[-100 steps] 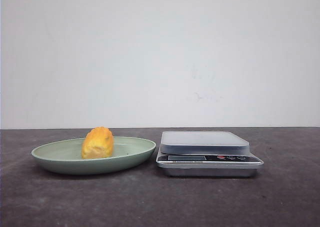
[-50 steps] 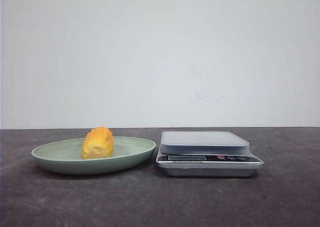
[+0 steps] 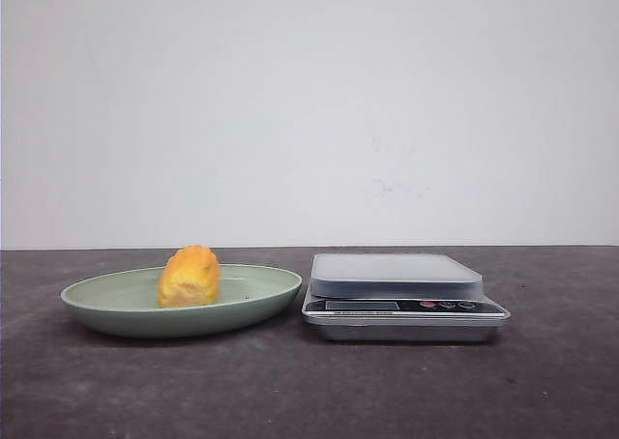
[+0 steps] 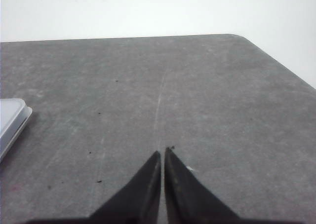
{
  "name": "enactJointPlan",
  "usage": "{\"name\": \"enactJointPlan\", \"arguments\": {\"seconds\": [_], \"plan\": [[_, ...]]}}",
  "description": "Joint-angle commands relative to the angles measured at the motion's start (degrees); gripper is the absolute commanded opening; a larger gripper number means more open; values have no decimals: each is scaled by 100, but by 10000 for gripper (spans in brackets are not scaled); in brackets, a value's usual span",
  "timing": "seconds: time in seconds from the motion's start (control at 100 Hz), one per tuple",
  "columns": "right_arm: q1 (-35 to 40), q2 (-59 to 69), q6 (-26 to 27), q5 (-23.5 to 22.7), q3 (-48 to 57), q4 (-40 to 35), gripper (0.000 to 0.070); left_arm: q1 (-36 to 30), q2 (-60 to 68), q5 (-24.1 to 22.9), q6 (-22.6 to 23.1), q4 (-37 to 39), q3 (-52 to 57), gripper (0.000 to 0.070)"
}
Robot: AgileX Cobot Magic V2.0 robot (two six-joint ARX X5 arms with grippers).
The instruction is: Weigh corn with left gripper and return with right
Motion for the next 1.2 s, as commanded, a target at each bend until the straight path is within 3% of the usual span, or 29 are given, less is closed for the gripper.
{"name": "enactJointPlan", "arguments": {"seconds": [0.0, 0.71, 0.79, 0.97, 1.19], "plan": [[-7, -7, -35, 4, -24, 68, 7, 0, -7, 7, 70, -24, -101, 0], [4, -4, 426, -420, 9, 15, 6, 2, -7, 0, 22, 525, -101, 1], [7, -4, 476, -461, 109, 13, 6, 0, -7, 2, -188, 592, -83, 3], [7, 44, 697, -577, 651, 52, 6, 0, 149, 44, -1290, 590, 562, 7], [9, 968, 1003, -933, 1947, -83, 6, -2, 1484, 55, -1335, 337, 2271, 9]]}}
